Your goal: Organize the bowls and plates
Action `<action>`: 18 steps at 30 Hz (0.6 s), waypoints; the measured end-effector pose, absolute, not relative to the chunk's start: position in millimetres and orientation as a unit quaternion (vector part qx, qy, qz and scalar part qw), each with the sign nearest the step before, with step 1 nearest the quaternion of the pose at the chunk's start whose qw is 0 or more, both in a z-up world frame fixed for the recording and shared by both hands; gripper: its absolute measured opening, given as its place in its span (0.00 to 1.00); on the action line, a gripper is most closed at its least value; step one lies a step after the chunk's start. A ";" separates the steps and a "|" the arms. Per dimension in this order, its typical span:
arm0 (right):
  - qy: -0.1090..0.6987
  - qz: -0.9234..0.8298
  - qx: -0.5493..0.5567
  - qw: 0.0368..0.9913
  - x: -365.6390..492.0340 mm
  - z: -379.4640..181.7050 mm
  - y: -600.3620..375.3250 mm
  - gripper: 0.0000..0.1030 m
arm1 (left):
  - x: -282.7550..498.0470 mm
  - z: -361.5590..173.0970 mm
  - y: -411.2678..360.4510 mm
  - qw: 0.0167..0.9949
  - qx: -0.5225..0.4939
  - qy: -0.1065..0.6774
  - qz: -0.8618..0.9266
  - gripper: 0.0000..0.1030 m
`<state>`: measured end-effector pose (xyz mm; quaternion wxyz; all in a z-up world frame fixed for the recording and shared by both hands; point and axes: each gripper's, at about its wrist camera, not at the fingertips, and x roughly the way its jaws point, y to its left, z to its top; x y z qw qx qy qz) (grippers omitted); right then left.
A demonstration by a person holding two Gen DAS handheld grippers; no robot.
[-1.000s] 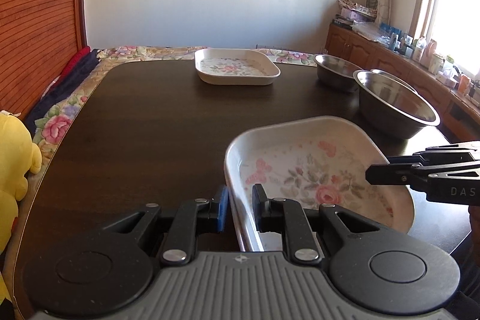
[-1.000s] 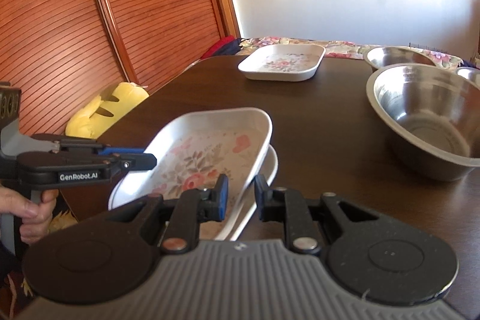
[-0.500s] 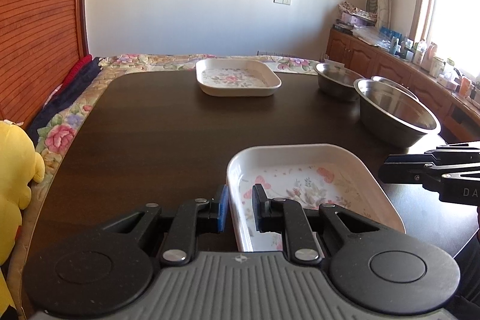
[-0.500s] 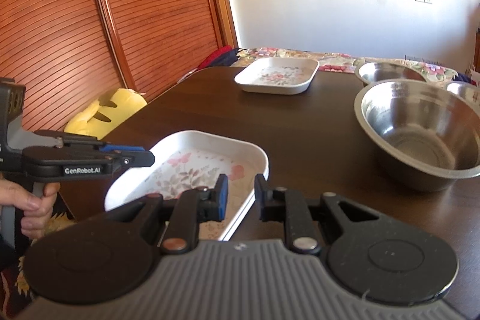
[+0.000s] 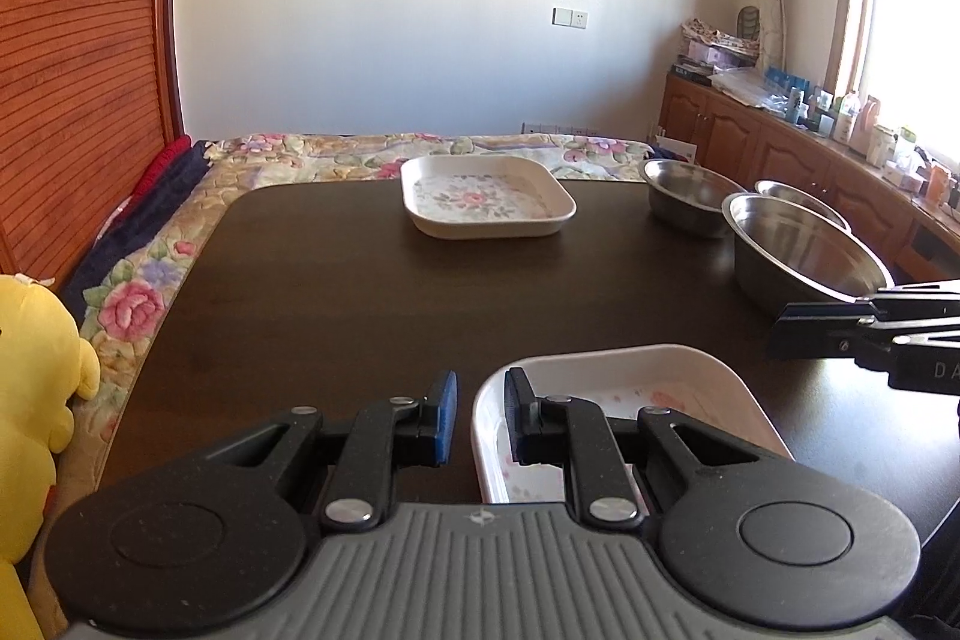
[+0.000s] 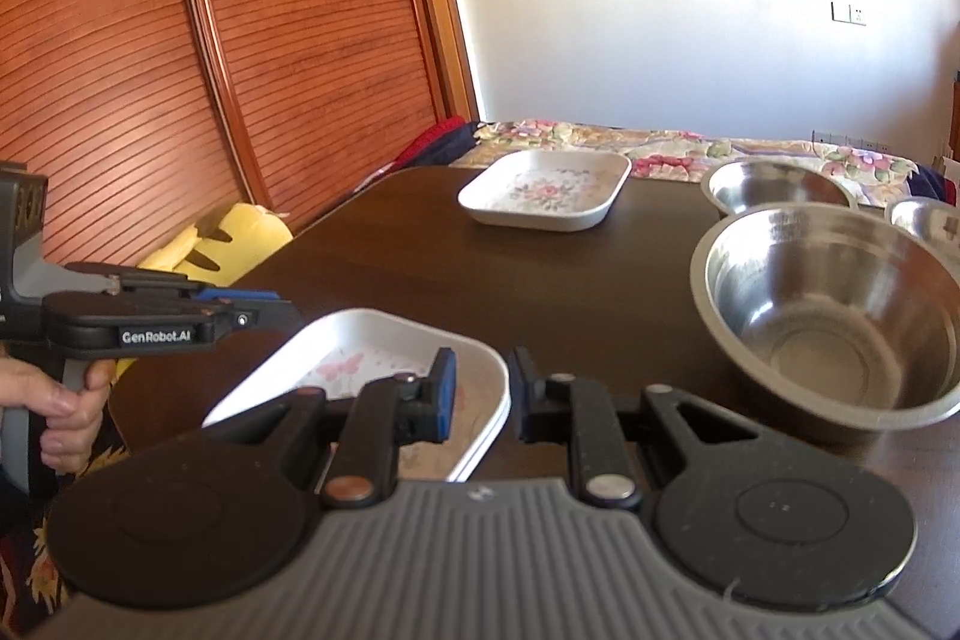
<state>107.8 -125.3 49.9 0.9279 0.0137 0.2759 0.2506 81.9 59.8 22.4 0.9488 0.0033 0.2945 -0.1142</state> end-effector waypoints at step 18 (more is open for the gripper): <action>0.258 0.257 -0.018 0.931 158.6 81.7 -128.9 0.21 | 141.3 30.2 56.3 0.949 0.032 0.291 -0.121 0.19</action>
